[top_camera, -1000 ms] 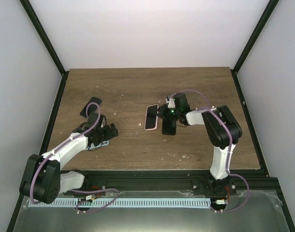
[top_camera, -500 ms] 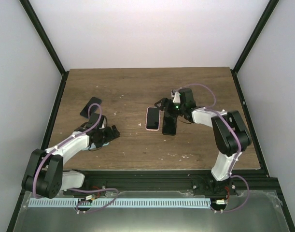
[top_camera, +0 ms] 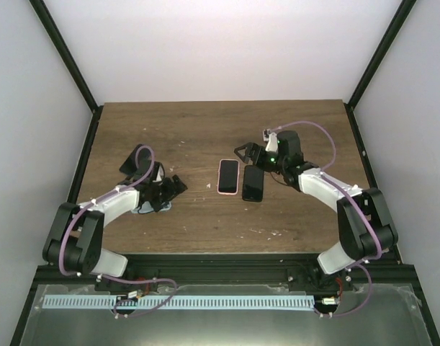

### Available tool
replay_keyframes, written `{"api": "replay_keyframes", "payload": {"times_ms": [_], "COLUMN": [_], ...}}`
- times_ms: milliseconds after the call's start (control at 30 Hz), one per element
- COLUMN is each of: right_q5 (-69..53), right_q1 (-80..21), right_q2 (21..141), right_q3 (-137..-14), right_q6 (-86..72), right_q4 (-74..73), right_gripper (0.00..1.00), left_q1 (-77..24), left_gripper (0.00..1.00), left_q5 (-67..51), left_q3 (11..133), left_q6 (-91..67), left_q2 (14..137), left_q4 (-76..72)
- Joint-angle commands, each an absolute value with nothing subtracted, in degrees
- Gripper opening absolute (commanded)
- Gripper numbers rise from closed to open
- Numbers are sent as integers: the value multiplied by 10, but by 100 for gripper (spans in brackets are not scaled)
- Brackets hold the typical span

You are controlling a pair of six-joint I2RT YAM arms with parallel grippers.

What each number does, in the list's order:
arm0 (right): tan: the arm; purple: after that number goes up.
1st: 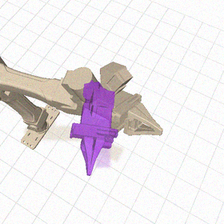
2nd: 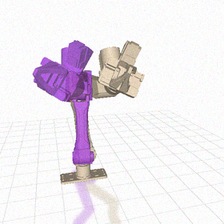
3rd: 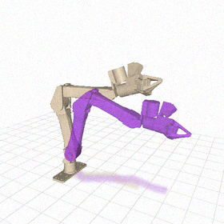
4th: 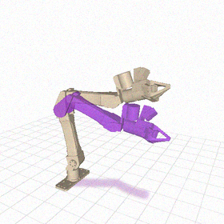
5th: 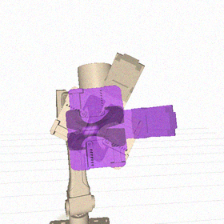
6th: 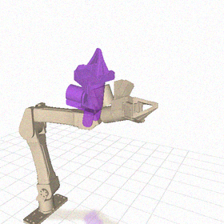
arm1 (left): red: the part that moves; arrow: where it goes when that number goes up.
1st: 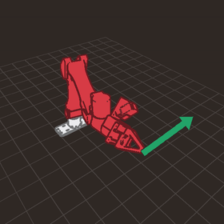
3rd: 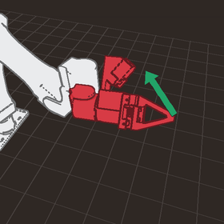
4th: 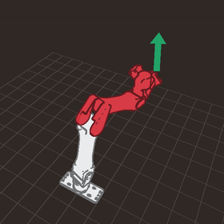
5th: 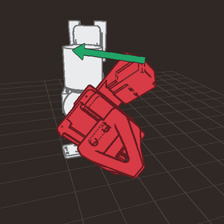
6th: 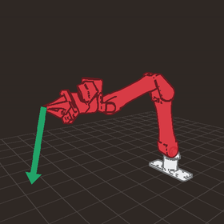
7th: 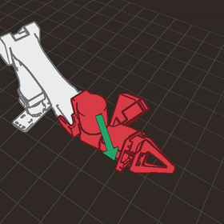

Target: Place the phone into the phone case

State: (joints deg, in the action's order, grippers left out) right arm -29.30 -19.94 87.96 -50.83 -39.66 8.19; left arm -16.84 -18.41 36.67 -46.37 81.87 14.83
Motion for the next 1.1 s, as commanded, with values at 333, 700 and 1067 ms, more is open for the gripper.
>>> {"api": "replay_keyframes", "payload": {"times_ms": [333, 700, 1067], "right_q5": [-268, -269, -283], "right_q1": [-198, -198, -197], "right_q2": [812, 810, 805], "right_q3": [-468, -458, -455], "right_q6": [-386, -382, -381], "right_q4": [71, 77, 77], "right_gripper": [100, 100, 100], "left_q1": [-204, -198, -93], "left_gripper": [98, 99, 100], "left_q5": [-248, -133, -67], "left_q3": [505, 525, 560], "left_q6": [-488, -446, -352], "left_q2": [971, 912, 957], "left_q4": [30, 158, 222]}}
